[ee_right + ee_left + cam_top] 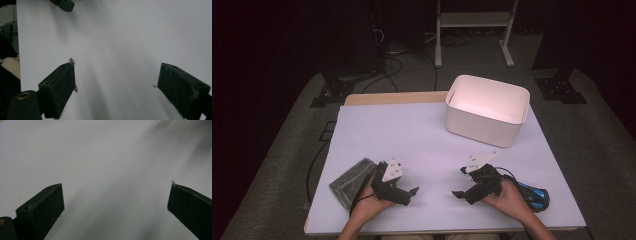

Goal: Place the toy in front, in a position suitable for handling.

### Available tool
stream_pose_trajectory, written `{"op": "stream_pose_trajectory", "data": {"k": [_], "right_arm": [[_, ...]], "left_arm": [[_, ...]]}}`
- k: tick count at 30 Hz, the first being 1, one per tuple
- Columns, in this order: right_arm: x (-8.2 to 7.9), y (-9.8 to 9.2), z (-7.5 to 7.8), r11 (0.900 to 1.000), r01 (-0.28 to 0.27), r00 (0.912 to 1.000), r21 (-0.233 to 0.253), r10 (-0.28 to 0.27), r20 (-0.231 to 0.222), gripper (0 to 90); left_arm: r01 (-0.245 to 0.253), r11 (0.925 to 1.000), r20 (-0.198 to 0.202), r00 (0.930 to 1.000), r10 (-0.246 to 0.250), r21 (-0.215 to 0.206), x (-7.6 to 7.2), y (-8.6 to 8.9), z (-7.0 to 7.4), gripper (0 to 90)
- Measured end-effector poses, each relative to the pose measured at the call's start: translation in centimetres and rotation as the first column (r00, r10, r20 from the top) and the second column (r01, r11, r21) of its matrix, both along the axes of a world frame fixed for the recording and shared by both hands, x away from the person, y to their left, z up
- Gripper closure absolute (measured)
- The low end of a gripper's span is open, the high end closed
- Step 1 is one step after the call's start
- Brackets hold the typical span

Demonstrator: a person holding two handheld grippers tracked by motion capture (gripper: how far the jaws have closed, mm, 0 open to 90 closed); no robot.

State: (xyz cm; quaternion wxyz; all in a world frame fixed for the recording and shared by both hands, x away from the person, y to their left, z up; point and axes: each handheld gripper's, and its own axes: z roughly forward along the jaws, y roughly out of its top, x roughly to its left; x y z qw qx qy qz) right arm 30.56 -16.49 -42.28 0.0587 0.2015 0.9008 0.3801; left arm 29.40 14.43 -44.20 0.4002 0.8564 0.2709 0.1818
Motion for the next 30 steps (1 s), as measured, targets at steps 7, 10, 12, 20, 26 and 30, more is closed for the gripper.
{"op": "stream_pose_trajectory", "data": {"k": [7,10,12,20,26,30], "right_arm": [[0.1,-0.5,0.4,1.000,-0.006,1.0000,0.016,0.007,-0.005,13.2],[0.1,-0.8,0.7,1.000,-0.007,1.0000,0.025,0.007,-0.005,13.3],[0.0,-0.9,0.9,1.000,-0.001,0.9999,0.030,0.001,-0.012,13.3],[-0.2,-1.8,2.2,0.999,-0.004,0.9998,0.052,0.005,-0.019,13.3],[-0.1,-3.0,2.8,0.999,-0.004,0.9993,0.044,0.005,-0.036,13.2],[0.1,-3.9,3.1,0.999,0.003,0.9989,0.040,-0.001,-0.048,13.2]], "left_arm": [[0.003,1.0000,0.002,1.0000,-0.003,0.004,-0.1,-0.1,0.0,0.2],[0.000,1.0000,0.000,1.0000,0.000,0.003,-0.1,-0.1,0.0,0.2],[0.000,1.0000,0.002,1.0000,0.000,0.010,-0.2,-0.1,0.1,0.2],[-0.013,0.9999,0.014,0.9998,0.013,0.004,-0.3,0.2,0.4,0.2],[-0.009,1.0000,0.020,0.9998,0.008,0.002,-0.4,0.1,0.6,0.2],[-0.009,0.9999,0.015,0.9998,0.009,0.006,-0.3,0.1,0.5,0.2]]}}
